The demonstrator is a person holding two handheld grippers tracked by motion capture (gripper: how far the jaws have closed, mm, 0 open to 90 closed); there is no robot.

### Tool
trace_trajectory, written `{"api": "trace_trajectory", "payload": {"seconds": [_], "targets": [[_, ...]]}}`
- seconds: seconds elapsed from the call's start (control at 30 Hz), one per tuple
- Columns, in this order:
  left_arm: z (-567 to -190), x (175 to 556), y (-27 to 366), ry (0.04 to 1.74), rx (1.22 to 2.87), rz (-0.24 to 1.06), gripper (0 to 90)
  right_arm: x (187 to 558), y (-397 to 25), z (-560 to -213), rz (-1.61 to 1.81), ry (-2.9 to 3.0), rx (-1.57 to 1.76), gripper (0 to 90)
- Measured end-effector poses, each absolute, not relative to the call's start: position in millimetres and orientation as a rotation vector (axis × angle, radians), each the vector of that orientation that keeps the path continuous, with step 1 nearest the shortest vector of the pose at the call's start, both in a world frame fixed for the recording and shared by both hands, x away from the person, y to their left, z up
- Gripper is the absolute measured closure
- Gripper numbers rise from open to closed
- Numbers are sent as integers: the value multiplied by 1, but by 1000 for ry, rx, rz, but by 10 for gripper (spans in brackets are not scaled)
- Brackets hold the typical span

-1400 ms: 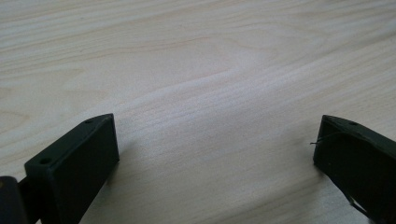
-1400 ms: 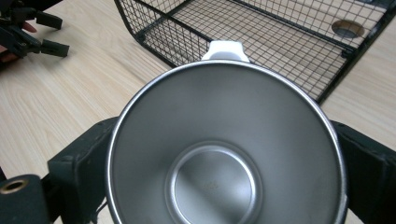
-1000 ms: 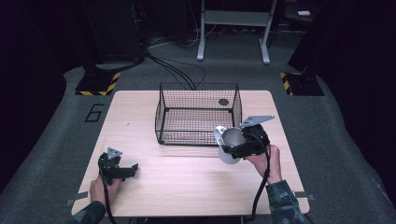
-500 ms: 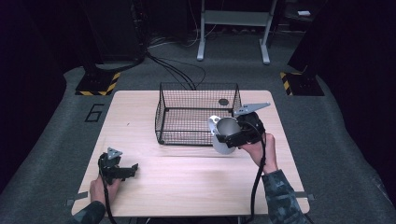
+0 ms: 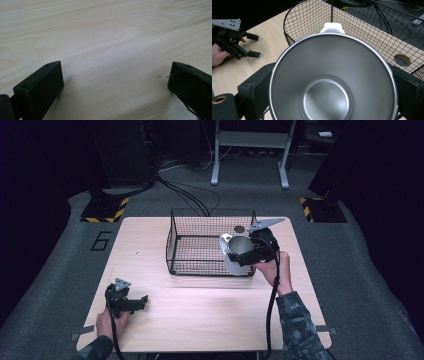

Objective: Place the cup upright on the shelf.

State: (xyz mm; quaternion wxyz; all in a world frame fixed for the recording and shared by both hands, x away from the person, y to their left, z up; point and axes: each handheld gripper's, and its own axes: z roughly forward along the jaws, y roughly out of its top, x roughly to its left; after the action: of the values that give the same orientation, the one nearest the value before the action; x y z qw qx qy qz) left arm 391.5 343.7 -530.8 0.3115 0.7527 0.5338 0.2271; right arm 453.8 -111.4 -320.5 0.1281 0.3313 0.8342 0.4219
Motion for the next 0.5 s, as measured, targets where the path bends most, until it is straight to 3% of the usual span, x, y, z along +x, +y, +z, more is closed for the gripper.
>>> {"api": "trace_trajectory", "payload": {"seconds": [0.5], "targets": [[-531, 392, 343, 1410, 1982, 597, 0, 478, -97, -310, 1219, 2435, 953, 58]]}}
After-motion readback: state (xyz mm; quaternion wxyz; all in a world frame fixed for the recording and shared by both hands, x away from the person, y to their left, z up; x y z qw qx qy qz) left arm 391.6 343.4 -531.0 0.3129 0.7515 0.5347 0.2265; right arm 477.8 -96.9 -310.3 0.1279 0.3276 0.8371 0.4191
